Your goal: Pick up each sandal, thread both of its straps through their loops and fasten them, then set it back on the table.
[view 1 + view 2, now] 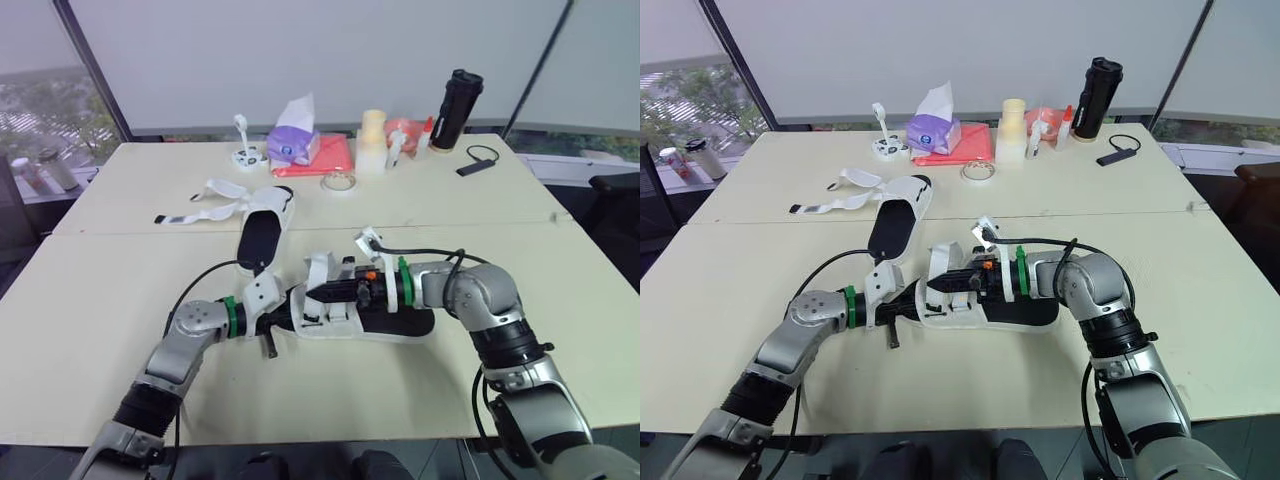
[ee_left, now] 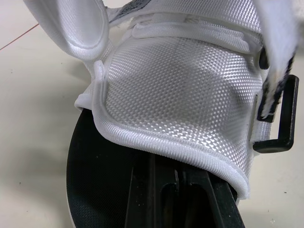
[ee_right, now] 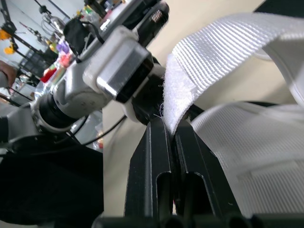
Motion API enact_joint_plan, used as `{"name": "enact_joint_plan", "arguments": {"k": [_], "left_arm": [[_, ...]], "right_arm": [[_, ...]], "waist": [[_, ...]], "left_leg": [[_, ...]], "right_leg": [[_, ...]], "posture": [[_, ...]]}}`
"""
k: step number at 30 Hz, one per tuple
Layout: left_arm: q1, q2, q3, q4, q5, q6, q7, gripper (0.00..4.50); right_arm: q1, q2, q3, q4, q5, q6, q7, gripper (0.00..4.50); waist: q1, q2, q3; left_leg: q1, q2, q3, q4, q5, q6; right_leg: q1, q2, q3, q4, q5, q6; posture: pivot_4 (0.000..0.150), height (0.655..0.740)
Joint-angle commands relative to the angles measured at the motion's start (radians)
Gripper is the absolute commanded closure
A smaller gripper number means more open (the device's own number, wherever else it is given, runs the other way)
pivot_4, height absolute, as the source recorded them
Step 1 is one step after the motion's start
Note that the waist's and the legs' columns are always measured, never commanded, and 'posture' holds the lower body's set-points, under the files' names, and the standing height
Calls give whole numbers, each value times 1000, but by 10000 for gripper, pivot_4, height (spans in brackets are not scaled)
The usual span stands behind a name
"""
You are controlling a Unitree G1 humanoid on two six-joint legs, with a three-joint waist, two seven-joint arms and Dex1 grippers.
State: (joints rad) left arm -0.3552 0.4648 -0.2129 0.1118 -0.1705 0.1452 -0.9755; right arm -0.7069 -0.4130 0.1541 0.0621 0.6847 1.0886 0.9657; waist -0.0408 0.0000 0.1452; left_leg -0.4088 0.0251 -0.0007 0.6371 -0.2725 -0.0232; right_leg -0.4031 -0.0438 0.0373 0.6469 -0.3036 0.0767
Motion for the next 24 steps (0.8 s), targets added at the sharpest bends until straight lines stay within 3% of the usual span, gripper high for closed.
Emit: {"name": "enact_joint_plan", "arguments": {"k": [1, 24], "left_arm": [[48, 26, -26, 40, 33, 54, -2, 45000], [137, 36, -27, -62, 23, 105, 26, 45000]], "right_arm": [[4, -9, -1, -27, 6, -6, 21, 44338], [1, 37, -70, 1, 103, 213, -62, 44338]], "waist": [[-2, 0, 0], [-3, 0, 0]], "left_leg": [[0, 0, 0, 0, 0, 0], [1, 0, 0, -1, 0, 0]], "right_leg": [[0, 0, 0, 0, 0, 0], [0, 0, -2, 0, 0, 0]], "posture": [[1500, 7400], [1500, 7400]]}}
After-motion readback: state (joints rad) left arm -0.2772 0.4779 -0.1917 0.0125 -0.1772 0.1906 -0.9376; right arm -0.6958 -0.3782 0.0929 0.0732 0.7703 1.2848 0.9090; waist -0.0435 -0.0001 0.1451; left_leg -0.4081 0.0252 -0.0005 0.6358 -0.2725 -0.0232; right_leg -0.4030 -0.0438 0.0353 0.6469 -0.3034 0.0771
